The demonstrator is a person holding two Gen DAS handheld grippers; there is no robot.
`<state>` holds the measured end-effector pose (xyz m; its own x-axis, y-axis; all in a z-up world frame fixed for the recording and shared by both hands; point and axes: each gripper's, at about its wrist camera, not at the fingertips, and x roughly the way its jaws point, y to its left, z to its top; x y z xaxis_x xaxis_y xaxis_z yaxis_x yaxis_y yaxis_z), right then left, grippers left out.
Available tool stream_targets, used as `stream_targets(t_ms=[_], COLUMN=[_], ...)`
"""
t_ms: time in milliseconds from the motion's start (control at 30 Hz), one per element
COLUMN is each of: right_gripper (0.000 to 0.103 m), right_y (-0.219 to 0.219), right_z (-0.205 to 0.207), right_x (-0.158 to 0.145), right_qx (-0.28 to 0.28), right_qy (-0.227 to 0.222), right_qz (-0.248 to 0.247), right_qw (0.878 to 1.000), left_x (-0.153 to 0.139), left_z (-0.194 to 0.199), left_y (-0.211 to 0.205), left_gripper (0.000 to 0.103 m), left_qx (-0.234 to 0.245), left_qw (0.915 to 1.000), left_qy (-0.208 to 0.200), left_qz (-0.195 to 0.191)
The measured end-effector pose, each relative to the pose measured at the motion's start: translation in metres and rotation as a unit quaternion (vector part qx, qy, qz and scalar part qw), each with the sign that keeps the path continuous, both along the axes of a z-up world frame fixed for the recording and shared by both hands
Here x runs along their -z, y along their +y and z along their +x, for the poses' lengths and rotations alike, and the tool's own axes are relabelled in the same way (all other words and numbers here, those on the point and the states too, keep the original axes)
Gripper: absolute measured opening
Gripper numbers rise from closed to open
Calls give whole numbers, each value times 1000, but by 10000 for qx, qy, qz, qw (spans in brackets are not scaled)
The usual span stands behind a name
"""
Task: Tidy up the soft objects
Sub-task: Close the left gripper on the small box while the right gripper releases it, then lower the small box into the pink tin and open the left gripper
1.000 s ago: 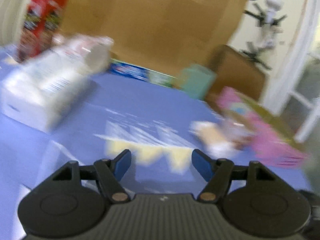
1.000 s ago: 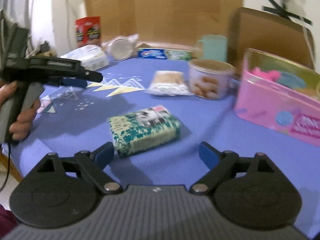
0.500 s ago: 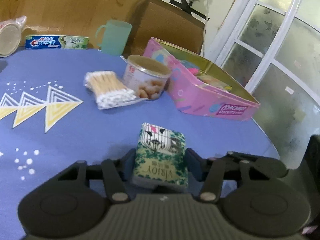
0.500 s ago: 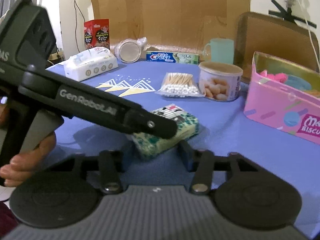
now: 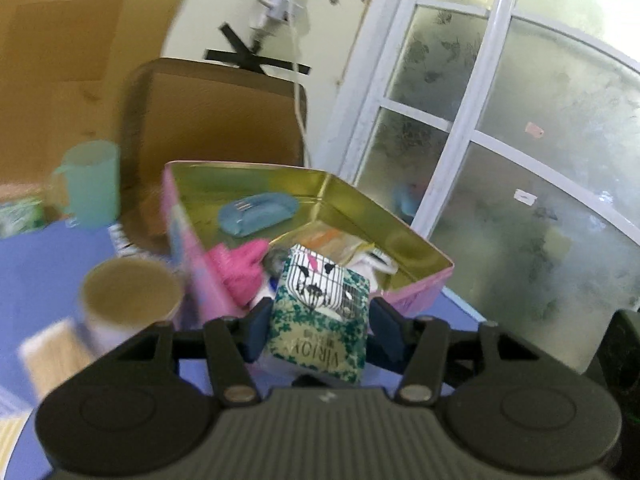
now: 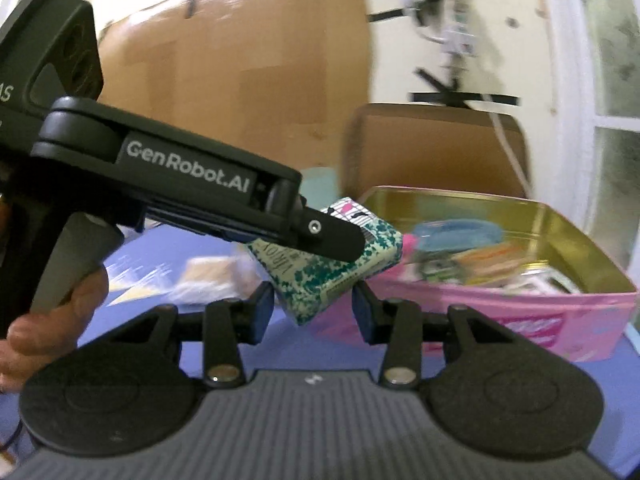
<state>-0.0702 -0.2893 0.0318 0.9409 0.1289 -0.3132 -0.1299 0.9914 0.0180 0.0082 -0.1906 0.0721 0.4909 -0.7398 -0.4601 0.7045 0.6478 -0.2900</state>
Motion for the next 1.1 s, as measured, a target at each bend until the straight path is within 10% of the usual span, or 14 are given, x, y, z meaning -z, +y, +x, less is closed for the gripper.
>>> stream_targets(t_ms=[467,1100], right_gripper=[47,50], right_y=[-65,-55], right_z=[111,-6], right_x=[17,10], right_qx=[1390,1538], right_qy=[163,-257], right_qz=[-259,747], right_qw=[9898,9849], left_x=[9,-8], left_z=[50,-21], left_y=[-64,-27], left_gripper=[70,73], left_qx=[-897,-1089], left_qw=[9946,9887], left_qy=[-38,-435], left_qz=[515,932])
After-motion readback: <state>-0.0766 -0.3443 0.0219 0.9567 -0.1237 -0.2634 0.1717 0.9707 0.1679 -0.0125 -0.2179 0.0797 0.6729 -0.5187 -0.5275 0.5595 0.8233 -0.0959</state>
